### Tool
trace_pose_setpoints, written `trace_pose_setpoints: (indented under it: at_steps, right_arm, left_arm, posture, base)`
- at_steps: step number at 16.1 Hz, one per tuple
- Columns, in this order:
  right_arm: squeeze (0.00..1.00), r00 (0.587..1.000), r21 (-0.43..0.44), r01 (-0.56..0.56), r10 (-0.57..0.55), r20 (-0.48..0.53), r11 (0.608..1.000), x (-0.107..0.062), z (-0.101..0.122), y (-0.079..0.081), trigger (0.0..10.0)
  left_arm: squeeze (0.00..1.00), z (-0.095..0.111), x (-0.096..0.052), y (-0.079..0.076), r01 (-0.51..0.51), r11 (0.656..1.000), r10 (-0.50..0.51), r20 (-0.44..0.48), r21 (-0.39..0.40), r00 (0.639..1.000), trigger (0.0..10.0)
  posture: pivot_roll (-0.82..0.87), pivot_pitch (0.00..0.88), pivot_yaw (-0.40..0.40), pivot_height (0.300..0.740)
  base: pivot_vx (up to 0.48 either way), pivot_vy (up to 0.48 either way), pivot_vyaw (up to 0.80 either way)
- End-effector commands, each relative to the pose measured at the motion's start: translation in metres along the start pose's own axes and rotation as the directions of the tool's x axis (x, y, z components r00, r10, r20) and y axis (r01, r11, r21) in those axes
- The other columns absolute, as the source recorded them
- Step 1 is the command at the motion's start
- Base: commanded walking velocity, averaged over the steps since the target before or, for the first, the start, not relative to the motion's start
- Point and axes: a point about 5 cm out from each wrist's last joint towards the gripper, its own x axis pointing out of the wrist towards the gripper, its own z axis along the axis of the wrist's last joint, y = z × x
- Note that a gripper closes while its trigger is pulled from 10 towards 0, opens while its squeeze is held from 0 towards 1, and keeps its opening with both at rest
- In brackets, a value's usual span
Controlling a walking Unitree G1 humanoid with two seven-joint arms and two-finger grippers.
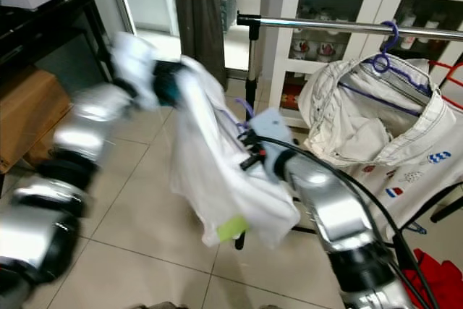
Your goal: Hang hanger
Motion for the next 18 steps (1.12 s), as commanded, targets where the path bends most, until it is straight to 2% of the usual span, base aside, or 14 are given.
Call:
trace_pose_setpoints:
  at_steps: [1,2,5,7,8,9,12,14,16,18]
  right_arm:
    - [0.00,0.999,-0.020,0.032,-0.033,-0.005,0.999,0.005,0.007,-0.003,0.0]
    - [0.00,1.000,-0.034,0.015,-0.015,0.011,0.999,0.008,0.013,-0.001,0.0]
    - [0.00,1.000,-0.058,-0.008,0.009,0.024,0.998,0.012,0.019,0.000,0.0]
    - [0.00,0.994,-0.121,-0.105,0.101,-0.037,0.987,0.013,0.015,0.007,0.0]
    - [0.00,0.979,-0.160,-0.189,0.173,-0.109,0.969,0.010,0.005,0.013,0.0]
    - [0.00,0.957,-0.196,-0.244,0.204,-0.206,0.950,0.003,-0.010,0.011,0.0]
    - [0.00,0.955,-0.203,-0.229,0.180,-0.236,0.952,-0.006,-0.018,-0.001,0.0]
    - [0.00,0.960,-0.169,-0.230,0.195,-0.199,0.958,-0.011,-0.013,-0.006,0.0]
    - [0.00,0.981,-0.057,-0.188,0.186,-0.048,0.980,-0.030,0.005,-0.024,0.0]
    - [0.00,0.984,0.014,-0.175,0.174,0.047,0.984,-0.040,0.011,-0.035,0.0]
  left_arm:
    - [0.00,-0.005,0.005,-0.014,0.071,0.997,-0.069,-0.037,0.036,0.997,0.0]
    - [0.00,-0.011,0.009,-0.026,0.097,0.995,-0.095,-0.057,0.031,0.994,0.0]
    - [0.00,-0.013,0.010,-0.028,0.073,0.996,-0.069,-0.071,0.047,0.995,0.0]
    - [0.00,-0.014,0.003,-0.011,-0.026,0.993,0.037,-0.099,0.112,0.994,0.0]
    - [0.00,-0.015,-0.002,-0.003,-0.053,0.988,0.069,-0.111,0.143,0.991,0.0]
    - [0.00,-0.013,-0.011,0.015,-0.100,0.974,0.127,-0.127,0.201,0.984,0.0]
    - [0.00,-0.012,-0.025,0.036,-0.145,0.953,0.192,-0.159,0.267,0.968,0.0]
    - [0.00,-0.015,-0.033,0.045,-0.157,0.945,0.214,-0.181,0.286,0.960,0.0]
    - [0.00,-0.022,-0.051,0.059,-0.112,0.932,0.207,-0.254,0.344,0.945,0.0]
    - [0.00,-0.026,-0.057,0.062,-0.095,0.934,0.199,-0.280,0.345,0.939,0.0]
  posture:
    - [-0.16,0.000,0.063,0.740]
    - [-0.16,0.000,0.060,0.740]
    - [-0.16,0.000,0.050,0.740]
    - [-0.15,0.000,0.042,0.740]
    - [-0.15,0.000,0.041,0.740]
    - [-0.14,0.000,0.036,0.740]
    - [-0.14,0.000,0.038,0.740]
    - [-0.14,0.000,0.038,0.740]
    - [-0.15,0.000,0.045,0.740]
    - [-0.15,0.000,0.047,0.740]
  base:
    - [0.000,0.000,0.00]
    - [0.000,0.000,0.00]
    - [0.000,0.000,0.00]
    - [0.000,0.000,0.00]
    - [0.000,0.000,0.00]
    - [0.000,0.000,0.00]
    - [0.000,0.000,0.00]
    - [0.000,0.000,0.00]
    - [0.000,0.000,0.00]
    - [0.000,0.000,0.00]
